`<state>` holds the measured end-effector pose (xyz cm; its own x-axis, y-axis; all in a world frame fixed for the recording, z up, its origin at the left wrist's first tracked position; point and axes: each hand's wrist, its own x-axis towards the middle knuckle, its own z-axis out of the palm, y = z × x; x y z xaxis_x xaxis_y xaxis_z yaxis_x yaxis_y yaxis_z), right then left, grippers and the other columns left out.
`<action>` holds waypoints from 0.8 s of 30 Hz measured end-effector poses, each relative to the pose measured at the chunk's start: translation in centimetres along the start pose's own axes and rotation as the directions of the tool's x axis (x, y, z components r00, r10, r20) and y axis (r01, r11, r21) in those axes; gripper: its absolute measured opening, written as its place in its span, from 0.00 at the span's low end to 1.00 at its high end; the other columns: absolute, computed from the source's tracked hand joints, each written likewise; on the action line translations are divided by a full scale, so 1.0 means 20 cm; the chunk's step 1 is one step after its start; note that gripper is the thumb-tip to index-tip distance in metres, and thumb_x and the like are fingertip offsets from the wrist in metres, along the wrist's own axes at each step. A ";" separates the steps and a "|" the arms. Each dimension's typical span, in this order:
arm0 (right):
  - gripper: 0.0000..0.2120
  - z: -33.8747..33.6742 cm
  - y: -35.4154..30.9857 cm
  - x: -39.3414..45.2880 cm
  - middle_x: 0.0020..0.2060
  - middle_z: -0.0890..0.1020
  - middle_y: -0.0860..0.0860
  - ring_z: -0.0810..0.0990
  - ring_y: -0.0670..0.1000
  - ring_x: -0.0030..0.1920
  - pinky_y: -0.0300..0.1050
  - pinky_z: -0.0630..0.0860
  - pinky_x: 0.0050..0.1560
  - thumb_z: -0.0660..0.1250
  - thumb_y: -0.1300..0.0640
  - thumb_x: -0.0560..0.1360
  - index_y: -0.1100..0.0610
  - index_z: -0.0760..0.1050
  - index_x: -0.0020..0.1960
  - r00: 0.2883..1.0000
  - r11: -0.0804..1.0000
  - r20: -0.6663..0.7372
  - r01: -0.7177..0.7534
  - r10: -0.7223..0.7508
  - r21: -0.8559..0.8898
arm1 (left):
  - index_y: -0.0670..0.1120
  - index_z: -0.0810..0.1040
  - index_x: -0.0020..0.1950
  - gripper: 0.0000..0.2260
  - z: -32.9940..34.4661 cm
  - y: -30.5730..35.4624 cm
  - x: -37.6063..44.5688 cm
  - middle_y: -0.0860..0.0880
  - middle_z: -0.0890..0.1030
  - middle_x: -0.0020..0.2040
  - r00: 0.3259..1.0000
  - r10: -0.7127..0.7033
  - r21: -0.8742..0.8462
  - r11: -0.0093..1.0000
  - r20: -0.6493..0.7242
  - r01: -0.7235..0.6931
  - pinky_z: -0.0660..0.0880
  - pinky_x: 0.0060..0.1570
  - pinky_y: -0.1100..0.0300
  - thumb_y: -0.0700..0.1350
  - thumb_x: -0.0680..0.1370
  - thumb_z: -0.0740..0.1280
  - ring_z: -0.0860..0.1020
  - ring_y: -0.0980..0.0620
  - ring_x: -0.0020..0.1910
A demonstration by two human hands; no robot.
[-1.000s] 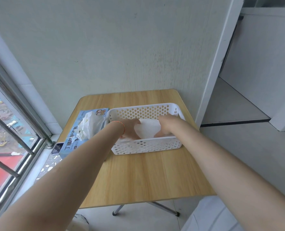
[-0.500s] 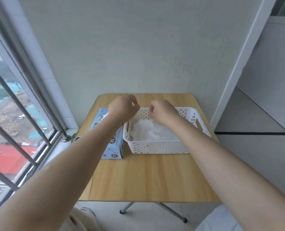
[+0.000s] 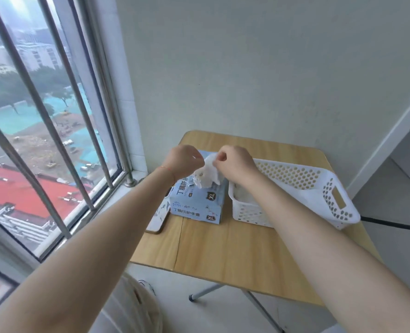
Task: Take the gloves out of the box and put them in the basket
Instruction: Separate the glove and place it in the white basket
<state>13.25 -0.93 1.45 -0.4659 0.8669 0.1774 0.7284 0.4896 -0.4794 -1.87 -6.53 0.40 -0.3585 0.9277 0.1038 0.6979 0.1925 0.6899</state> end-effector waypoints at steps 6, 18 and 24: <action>0.05 -0.06 -0.04 0.01 0.41 0.79 0.47 0.77 0.48 0.43 0.40 0.69 0.43 0.66 0.55 0.78 0.57 0.78 0.47 0.995 0.962 -0.105 0.030 -0.002 0.272 | 0.49 0.78 0.53 0.12 0.03 0.01 -0.03 0.53 0.77 0.37 0.996 0.072 -0.200 0.976 -0.054 -0.081 0.70 0.36 0.63 0.49 0.72 0.74 0.75 0.56 0.34; 0.18 -0.12 -0.02 -0.02 0.46 0.79 0.47 0.78 0.49 0.48 0.47 0.75 0.49 0.74 0.45 0.69 0.56 0.76 0.51 0.978 0.999 0.207 -0.001 -0.008 0.044 | 0.46 0.80 0.46 0.03 -0.02 0.08 0.02 0.48 0.80 0.41 0.982 0.049 -0.213 0.973 -0.180 -0.088 0.72 0.33 0.63 0.45 0.77 0.69 0.75 0.53 0.35; 0.06 -0.11 -0.02 -0.01 0.39 0.78 0.46 0.74 0.46 0.38 0.37 0.67 0.34 0.67 0.52 0.76 0.54 0.76 0.43 0.999 0.980 0.031 0.025 -0.032 0.197 | 0.49 0.77 0.57 0.10 0.00 0.05 0.01 0.46 0.79 0.52 0.997 -0.003 -0.331 0.943 -0.081 -0.024 0.74 0.42 0.59 0.45 0.76 0.69 0.78 0.46 0.48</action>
<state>14.20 -1.11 3.44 -0.5042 0.8475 0.1658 0.6031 0.4830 -0.6349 -1.29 -6.12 1.05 -0.4097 0.8983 0.1588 0.4616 0.0540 0.8855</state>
